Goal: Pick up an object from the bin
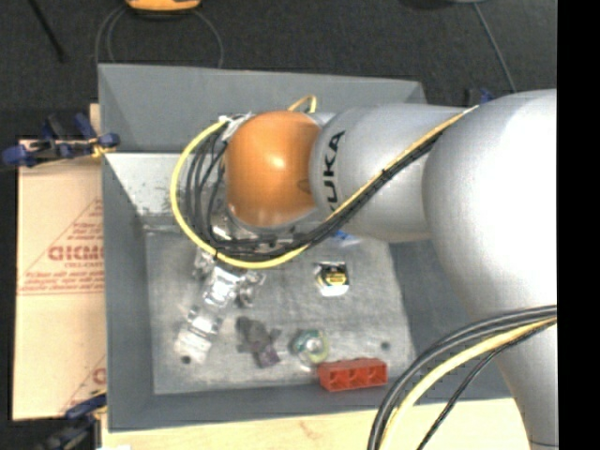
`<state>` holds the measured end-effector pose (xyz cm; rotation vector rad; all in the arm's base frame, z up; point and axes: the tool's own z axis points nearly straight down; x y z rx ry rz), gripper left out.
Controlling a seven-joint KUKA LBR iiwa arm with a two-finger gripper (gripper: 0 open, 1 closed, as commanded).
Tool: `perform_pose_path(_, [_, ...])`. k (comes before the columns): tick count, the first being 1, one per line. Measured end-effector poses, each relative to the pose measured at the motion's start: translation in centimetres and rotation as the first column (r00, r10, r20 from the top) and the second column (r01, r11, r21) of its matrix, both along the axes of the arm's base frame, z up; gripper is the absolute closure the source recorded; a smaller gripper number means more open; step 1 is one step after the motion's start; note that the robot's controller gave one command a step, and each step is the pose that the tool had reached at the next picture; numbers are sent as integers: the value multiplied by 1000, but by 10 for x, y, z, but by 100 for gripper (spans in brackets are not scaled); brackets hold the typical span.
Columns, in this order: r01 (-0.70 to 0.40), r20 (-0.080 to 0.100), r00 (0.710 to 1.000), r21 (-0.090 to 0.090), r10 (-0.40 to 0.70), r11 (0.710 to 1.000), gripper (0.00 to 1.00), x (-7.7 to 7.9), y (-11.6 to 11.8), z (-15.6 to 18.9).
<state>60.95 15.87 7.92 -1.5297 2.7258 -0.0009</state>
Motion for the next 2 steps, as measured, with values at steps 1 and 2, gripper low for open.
perform_pose_path(1, [8,-7,1000,-5,-8,1000,100,2,-1,42])
perform_pose_path(2, [15,-6,1000,-6,-15,1000,100,4,-2,103])
